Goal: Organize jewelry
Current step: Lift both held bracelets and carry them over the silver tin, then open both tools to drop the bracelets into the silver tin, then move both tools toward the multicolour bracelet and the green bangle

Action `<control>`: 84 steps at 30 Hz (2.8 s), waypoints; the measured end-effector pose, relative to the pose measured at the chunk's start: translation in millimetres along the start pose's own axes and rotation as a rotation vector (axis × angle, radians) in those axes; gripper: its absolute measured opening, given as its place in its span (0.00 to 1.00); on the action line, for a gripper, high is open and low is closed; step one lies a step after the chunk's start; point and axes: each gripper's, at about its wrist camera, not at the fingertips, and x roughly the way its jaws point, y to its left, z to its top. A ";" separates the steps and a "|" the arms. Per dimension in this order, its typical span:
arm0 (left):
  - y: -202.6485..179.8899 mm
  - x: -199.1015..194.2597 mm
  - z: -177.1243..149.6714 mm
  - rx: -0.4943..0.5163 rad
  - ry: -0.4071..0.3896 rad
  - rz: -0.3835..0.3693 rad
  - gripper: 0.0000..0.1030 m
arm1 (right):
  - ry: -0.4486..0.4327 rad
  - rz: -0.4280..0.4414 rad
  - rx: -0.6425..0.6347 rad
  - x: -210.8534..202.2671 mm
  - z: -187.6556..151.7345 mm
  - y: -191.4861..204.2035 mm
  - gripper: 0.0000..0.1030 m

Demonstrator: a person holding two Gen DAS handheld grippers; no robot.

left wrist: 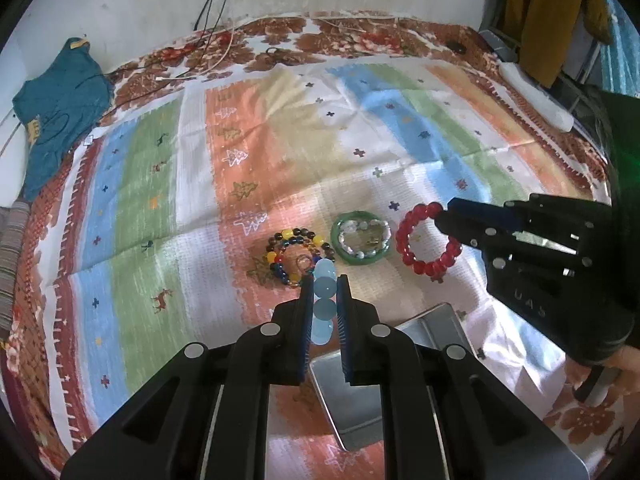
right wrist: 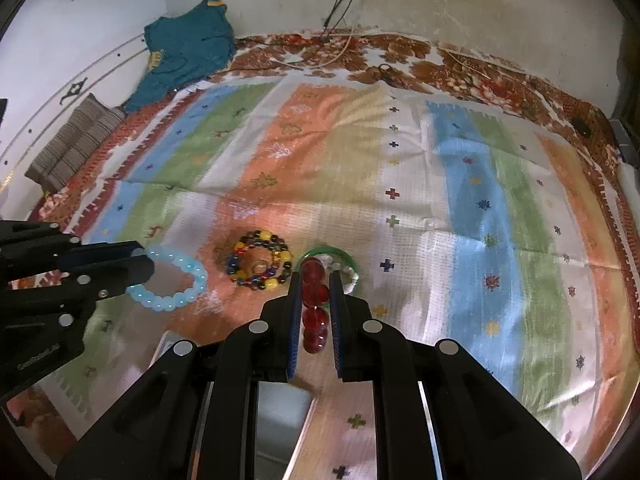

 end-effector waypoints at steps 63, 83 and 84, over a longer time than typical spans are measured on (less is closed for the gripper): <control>17.0 -15.6 -34.4 -0.140 -0.021 0.145 0.53 | 0.025 -0.091 0.077 -21.6 -40.0 -4.9 0.53; 33.7 31.8 -7.0 -0.144 0.055 0.184 0.63 | 0.102 -0.128 0.081 20.8 -17.8 -15.1 0.63; 35.8 32.8 -6.1 -0.152 0.053 0.179 0.63 | 0.102 -0.120 0.083 22.4 -16.2 -15.2 0.64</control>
